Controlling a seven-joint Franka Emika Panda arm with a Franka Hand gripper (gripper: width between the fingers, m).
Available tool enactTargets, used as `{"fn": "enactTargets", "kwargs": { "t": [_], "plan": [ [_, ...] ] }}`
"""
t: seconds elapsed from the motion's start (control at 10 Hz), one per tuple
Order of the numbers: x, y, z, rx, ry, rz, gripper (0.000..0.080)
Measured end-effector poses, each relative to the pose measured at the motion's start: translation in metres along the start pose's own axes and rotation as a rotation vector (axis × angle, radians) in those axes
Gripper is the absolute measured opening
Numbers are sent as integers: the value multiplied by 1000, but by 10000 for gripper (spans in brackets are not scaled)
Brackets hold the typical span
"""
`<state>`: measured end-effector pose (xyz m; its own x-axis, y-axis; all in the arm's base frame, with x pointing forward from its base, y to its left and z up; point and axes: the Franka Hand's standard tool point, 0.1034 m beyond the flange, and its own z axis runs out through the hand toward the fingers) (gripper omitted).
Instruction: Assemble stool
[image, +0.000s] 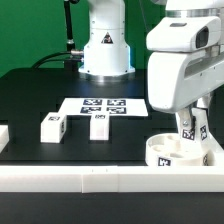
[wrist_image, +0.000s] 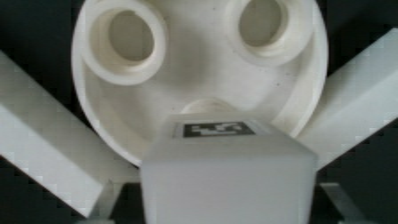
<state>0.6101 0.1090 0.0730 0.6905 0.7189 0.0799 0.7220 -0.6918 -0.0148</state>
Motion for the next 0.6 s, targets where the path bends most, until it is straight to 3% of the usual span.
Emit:
{"fn": "enactTargets", "kwargs": {
  "t": [0.2,0.4,0.6],
  "plan": [
    [0,-1,1,4,1,102,335],
    [1,-1,1,24,22,468,335],
    [8,-5,2,5,61,831,337]
  ]
}}
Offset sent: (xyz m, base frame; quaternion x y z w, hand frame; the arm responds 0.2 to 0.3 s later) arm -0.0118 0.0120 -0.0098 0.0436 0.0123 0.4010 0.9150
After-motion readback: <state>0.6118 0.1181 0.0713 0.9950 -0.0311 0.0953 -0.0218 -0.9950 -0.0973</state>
